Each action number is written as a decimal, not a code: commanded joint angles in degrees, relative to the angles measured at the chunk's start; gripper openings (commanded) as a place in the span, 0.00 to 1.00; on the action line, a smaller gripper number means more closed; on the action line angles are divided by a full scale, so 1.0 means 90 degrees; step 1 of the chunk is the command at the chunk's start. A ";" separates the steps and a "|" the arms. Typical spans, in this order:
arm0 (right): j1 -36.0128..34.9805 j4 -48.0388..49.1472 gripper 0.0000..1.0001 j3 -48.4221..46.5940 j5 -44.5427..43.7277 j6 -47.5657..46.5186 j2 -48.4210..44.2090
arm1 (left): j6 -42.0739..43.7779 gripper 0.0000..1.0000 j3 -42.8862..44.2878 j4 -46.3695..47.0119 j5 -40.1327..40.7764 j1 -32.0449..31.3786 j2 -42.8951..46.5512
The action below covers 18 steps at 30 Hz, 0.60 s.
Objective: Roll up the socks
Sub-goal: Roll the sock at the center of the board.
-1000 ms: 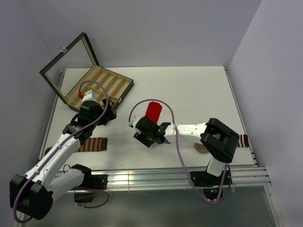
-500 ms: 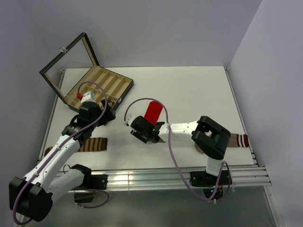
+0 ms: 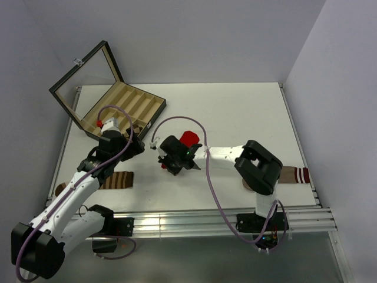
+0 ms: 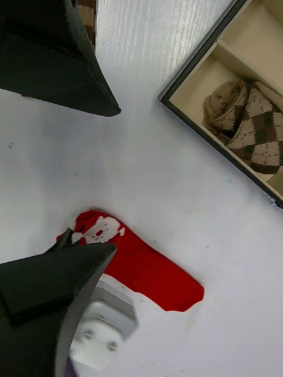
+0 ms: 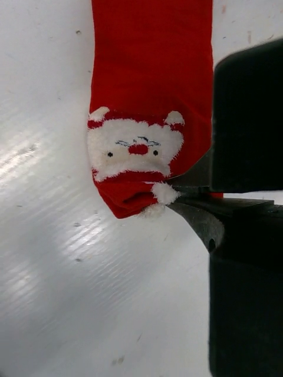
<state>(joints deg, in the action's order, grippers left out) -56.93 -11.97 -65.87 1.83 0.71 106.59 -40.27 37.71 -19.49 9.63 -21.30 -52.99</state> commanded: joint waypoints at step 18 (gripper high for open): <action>0.2321 0.1964 0.00 -0.0181 0.5470 0.3260 0.1418 | -0.0916 0.84 -0.0567 0.1247 -0.1011 -0.0484 -0.1015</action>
<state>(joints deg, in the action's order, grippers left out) -37.43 -0.43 -67.90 44.36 24.23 117.93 -46.85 32.38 -12.23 1.58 -24.38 -60.29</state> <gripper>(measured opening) 0.029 0.850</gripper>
